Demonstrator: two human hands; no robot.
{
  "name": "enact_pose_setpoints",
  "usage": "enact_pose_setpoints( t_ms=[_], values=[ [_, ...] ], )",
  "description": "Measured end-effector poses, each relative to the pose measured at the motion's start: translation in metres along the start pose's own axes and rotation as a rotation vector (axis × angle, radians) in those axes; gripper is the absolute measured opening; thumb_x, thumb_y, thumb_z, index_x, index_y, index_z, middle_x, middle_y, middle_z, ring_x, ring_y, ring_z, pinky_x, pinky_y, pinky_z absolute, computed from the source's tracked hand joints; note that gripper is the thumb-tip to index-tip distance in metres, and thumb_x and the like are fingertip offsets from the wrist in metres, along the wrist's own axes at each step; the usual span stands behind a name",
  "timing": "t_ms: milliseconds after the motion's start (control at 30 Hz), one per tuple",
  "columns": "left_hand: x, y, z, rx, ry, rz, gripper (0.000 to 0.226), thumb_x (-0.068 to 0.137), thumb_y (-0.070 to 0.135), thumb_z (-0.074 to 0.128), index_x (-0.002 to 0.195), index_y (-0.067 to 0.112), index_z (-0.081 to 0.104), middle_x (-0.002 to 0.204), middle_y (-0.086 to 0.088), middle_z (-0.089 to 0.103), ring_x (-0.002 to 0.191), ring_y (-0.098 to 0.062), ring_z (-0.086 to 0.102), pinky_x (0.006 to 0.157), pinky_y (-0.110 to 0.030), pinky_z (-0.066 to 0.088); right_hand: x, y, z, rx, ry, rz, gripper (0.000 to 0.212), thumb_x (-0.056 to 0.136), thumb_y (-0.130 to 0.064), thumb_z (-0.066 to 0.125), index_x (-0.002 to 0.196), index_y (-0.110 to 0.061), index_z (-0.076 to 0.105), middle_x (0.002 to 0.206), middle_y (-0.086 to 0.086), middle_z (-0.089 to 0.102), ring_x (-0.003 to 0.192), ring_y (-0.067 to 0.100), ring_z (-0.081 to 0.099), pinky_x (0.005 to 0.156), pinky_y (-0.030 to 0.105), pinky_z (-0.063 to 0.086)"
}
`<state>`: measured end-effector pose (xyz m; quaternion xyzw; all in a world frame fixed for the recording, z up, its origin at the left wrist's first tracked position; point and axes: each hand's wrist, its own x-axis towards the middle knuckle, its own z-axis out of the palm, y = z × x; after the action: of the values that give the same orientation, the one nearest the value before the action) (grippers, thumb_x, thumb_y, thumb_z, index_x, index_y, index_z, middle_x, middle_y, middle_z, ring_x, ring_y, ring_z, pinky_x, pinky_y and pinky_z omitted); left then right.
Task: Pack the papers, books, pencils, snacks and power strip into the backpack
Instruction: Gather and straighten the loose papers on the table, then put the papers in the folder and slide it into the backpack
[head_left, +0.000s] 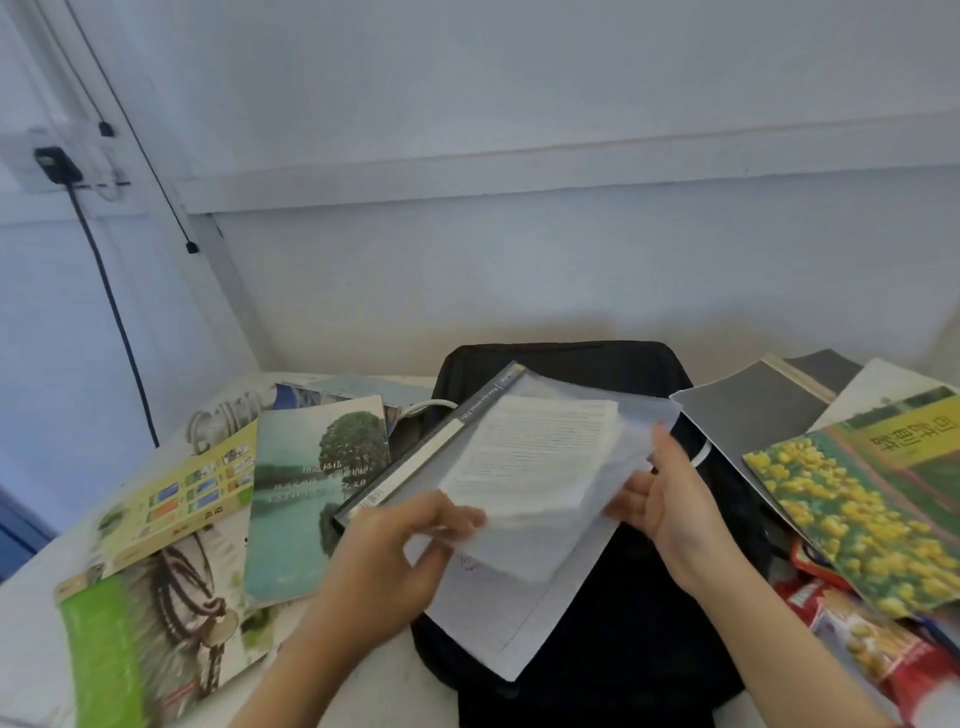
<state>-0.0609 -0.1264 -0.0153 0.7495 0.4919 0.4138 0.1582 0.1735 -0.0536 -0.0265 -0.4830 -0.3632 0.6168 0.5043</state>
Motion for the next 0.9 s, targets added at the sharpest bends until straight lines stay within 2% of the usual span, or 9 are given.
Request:
enact_pose_setpoints(
  t_ms=[100,233,300,400,500,667,733,800,900],
  values=[
    [-0.008,-0.007,-0.001,0.130,-0.235,-0.106,0.036,0.071,0.004,0.061,0.087,0.036,0.066,0.106,0.035,0.061,0.103,0.012,0.056,0.091,-0.019,0.047,0.002,0.011,-0.009,-0.097,0.018,0.049,0.024,0.097,-0.015,0.044,0.113,-0.005,0.058,0.105,0.018,0.068,0.094,0.034,0.066,0.068,0.035,0.055],
    [-0.009,-0.014,-0.018,-0.086,-0.601,-0.367,0.055,0.062,0.040,0.067,0.114,0.054,0.054,0.124,0.037,0.048,0.120,0.012,0.041,0.102,-0.017,0.031,0.001,0.021,-0.014,-0.208,0.031,0.055,0.026,0.092,-0.003,0.049,0.116,-0.010,0.057,0.100,0.012,0.070,0.088,0.025,0.069,0.063,0.031,0.056],
    [-0.005,-0.016,-0.023,-0.098,-0.524,-0.388,0.052,0.065,0.052,0.062,0.116,0.056,0.051,0.124,0.037,0.048,0.119,0.015,0.041,0.100,-0.017,0.030,0.000,0.023,-0.015,-0.243,0.037,0.048,0.031,0.092,-0.005,0.051,0.122,-0.011,0.052,0.095,0.011,0.071,0.083,0.023,0.070,0.064,0.032,0.056],
    [0.005,-0.025,-0.022,0.163,-0.324,-0.353,0.039,0.076,0.050,0.062,0.114,0.048,0.053,0.128,0.036,0.043,0.119,0.016,0.037,0.104,-0.025,0.032,-0.003,0.029,-0.015,-0.284,0.056,0.033,0.047,0.090,-0.007,0.056,0.135,-0.012,0.041,0.093,0.012,0.069,0.073,0.025,0.069,0.061,0.034,0.057],
    [0.016,-0.043,-0.018,0.328,-0.273,-0.437,0.041,0.084,0.036,0.063,0.120,0.045,0.046,0.142,0.012,0.033,0.132,-0.010,0.029,0.110,-0.037,0.024,-0.010,0.032,-0.015,-0.405,0.106,-0.012,0.048,0.088,-0.010,0.061,0.132,-0.014,0.042,0.088,0.012,0.063,0.061,0.021,0.064,0.066,0.039,0.057],
    [0.029,-0.063,-0.016,0.265,-0.223,-0.488,0.039,0.081,0.027,0.068,0.110,0.046,0.050,0.134,0.005,0.044,0.124,-0.017,0.040,0.103,-0.038,0.034,-0.019,0.031,-0.013,-0.578,0.133,-0.058,0.035,0.086,-0.018,0.064,0.118,-0.019,0.049,0.102,0.007,0.059,0.067,0.018,0.066,0.058,0.024,0.053],
    [0.038,-0.066,-0.018,0.242,-0.221,-0.492,0.038,0.080,0.023,0.069,0.105,0.045,0.052,0.123,0.010,0.049,0.116,-0.013,0.044,0.101,-0.037,0.036,-0.021,0.030,-0.011,-0.658,0.126,-0.066,0.042,0.085,-0.025,0.065,0.123,-0.017,0.048,0.108,0.004,0.058,0.082,0.021,0.065,0.070,0.030,0.054],
    [0.046,-0.066,-0.024,0.130,-0.263,-0.538,0.033,0.079,0.015,0.070,0.101,0.037,0.057,0.116,0.013,0.053,0.109,-0.012,0.049,0.098,-0.037,0.039,-0.024,0.027,-0.008,-0.713,0.120,-0.065,0.047,0.085,-0.028,0.064,0.127,-0.019,0.044,0.114,0.002,0.055,0.094,0.018,0.059,0.073,0.027,0.047],
    [0.054,-0.063,-0.035,-0.076,-0.406,-0.639,0.031,0.079,0.007,0.069,0.101,0.026,0.059,0.107,0.004,0.060,0.090,-0.016,0.062,0.075,-0.027,0.051,-0.028,0.027,-0.005,-0.684,0.119,-0.058,0.051,0.087,-0.027,0.062,0.132,-0.020,0.038,0.120,0.000,0.045,0.096,0.011,0.044,0.068,0.022,0.035]
  ],
)
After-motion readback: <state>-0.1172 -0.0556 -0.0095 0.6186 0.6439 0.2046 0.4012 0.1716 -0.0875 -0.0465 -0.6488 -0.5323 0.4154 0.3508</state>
